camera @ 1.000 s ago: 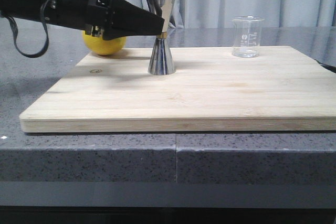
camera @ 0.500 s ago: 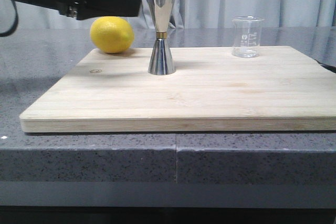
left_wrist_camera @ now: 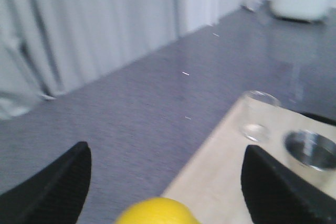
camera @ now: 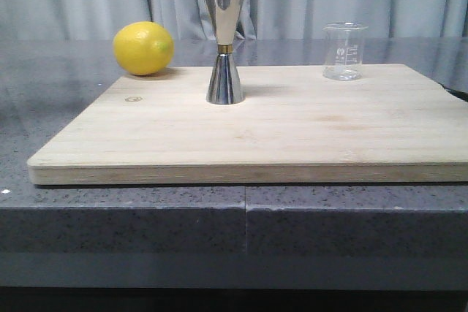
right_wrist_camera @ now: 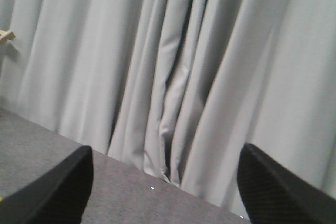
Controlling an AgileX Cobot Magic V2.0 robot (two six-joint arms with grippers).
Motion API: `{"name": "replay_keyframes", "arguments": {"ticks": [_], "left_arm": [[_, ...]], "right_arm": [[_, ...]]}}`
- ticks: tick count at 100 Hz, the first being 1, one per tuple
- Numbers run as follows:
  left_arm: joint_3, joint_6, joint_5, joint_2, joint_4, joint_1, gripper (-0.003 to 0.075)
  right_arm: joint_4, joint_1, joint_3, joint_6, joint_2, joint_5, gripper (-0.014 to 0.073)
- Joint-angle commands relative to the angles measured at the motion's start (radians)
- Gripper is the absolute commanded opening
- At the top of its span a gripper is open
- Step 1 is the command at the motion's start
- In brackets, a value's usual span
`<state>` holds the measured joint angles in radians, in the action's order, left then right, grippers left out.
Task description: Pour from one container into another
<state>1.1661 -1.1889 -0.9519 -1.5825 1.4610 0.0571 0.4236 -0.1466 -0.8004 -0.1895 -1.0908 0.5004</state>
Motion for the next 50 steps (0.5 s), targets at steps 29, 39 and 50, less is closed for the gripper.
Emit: {"name": "replay_keyframes", "arguments": {"ticks": [29, 39, 50], "left_arm": [[0.027, 0.157, 0.567, 0.219, -0.580, 0.129, 0.0545], [0.027, 0.158, 0.620, 0.267, -0.571, 0.142, 0.0545], [0.027, 0.158, 0.673, 0.327, -0.529, 0.134, 0.0544]], "right_arm": [[-0.052, 0.216, -0.104, 0.007, 0.024, -0.145, 0.0516], [-0.083, 0.290, -0.130, 0.007, 0.032, -0.208, 0.0516], [-0.080, 0.333, -0.143, 0.007, 0.067, -0.242, 0.0516]]}}
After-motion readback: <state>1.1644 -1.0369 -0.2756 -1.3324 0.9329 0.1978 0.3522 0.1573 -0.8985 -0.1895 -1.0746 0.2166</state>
